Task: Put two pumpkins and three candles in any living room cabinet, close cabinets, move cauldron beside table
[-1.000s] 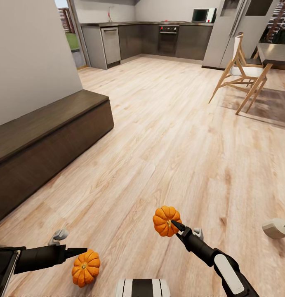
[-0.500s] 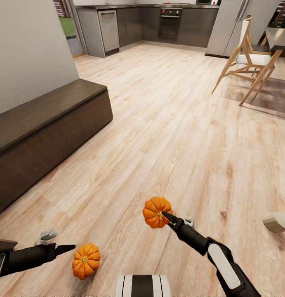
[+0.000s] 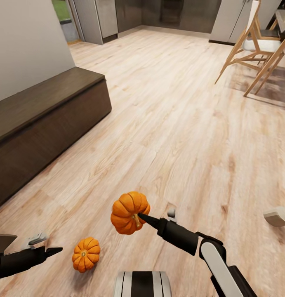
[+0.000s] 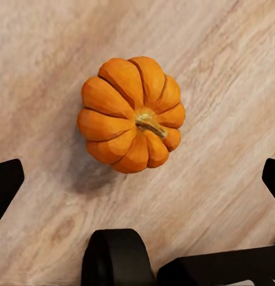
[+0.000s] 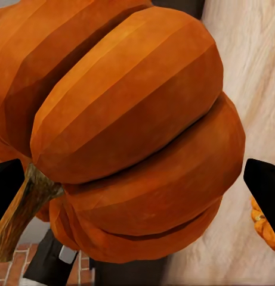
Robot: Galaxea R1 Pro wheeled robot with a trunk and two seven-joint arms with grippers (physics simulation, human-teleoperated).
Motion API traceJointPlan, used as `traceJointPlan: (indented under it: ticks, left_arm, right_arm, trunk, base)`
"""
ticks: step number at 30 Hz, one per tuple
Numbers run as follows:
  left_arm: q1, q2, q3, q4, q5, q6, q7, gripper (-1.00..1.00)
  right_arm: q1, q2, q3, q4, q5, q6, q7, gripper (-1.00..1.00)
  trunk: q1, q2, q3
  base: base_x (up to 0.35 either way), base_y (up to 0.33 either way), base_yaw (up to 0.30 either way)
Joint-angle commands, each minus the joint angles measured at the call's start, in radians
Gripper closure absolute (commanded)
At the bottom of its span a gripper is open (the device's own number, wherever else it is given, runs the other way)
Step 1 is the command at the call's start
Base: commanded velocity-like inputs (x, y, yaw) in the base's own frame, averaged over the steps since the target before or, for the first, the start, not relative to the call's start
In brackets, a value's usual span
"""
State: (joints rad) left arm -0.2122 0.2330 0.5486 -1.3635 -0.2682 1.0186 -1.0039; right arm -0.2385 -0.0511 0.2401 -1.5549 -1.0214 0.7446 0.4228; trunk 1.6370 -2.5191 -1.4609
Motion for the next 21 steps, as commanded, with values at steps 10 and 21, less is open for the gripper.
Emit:
traceJointPlan:
  ticks: [10, 21]
  left_arm:
    - [-0.011, -0.014, -0.001, 0.094, 0.182, -0.162, 0.210, -1.00]
    - [-0.012, -0.017, -0.007, 0.122, 0.254, -0.204, 0.319, -1.00]
  right_arm:
    - [0.005, -0.003, 0.010, -0.012, -0.002, 0.002, 0.016, 1.00]
    - [0.005, -0.007, 0.015, -0.021, -0.003, 0.014, 0.067, 1.00]
  trunk:
    - [0.004, -0.002, -0.039]
    - [0.009, -0.005, -0.081]
  base:
    - [0.000, 0.000, 0.000]
    - [0.000, 0.000, 0.000]
